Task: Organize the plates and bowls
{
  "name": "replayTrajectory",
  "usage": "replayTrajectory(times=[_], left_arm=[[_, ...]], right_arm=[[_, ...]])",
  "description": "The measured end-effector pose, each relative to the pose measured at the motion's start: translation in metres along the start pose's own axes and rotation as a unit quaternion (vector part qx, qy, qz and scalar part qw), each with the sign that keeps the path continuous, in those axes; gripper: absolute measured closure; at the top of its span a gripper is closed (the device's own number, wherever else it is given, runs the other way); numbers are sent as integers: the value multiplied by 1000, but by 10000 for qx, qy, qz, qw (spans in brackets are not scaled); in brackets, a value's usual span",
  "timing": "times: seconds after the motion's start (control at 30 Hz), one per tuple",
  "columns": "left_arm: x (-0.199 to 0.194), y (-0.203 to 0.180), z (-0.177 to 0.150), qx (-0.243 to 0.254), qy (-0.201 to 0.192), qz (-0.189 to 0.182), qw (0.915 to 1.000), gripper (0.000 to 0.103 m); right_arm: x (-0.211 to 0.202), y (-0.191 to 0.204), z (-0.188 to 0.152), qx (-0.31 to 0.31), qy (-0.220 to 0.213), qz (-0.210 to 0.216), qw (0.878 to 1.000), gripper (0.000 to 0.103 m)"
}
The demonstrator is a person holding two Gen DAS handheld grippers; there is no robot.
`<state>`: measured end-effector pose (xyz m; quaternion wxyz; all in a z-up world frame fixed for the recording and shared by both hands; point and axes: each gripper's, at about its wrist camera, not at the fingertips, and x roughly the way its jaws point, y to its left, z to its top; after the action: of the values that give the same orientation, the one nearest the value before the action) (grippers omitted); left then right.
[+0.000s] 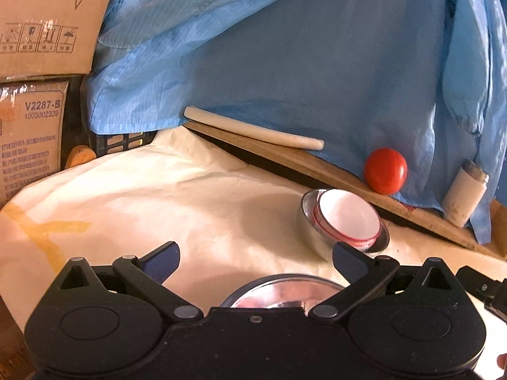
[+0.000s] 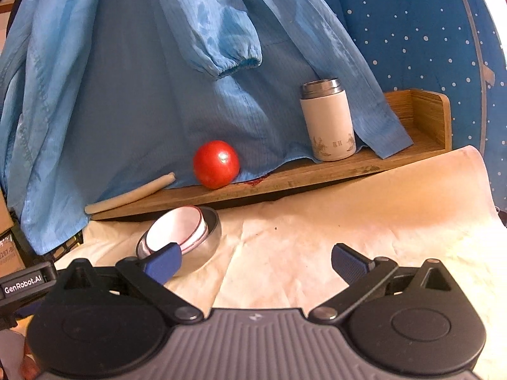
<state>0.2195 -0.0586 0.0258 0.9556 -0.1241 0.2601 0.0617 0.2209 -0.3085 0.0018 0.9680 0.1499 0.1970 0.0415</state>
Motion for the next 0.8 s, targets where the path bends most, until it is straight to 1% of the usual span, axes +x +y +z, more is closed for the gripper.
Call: replayTrajectory(times=[0.1, 0.23, 0.37, 0.43, 0.63, 0.8], left_arm=[[-1, 0, -1, 241, 54, 48, 9997, 1], [3, 1, 3, 789, 123, 185, 9966, 1], [14, 2, 11, 1345, 287, 288, 9901, 1], [20, 2, 16, 1504, 354, 272, 9876, 1], [46, -1, 32, 1851, 645, 122, 9805, 1], [65, -12, 36, 2336, 690, 149, 9698, 1]], right_arm=[[-3, 0, -1, -160, 65, -40, 9998, 0], [-1, 1, -3, -453, 231, -89, 9987, 0], [3, -1, -8, -573, 300, -6, 9979, 0], [8, -3, -11, -629, 408, 64, 9972, 0], [29, -11, -11, -687, 843, 97, 9940, 0], [42, -24, -11, -541, 1189, 40, 9914, 0]])
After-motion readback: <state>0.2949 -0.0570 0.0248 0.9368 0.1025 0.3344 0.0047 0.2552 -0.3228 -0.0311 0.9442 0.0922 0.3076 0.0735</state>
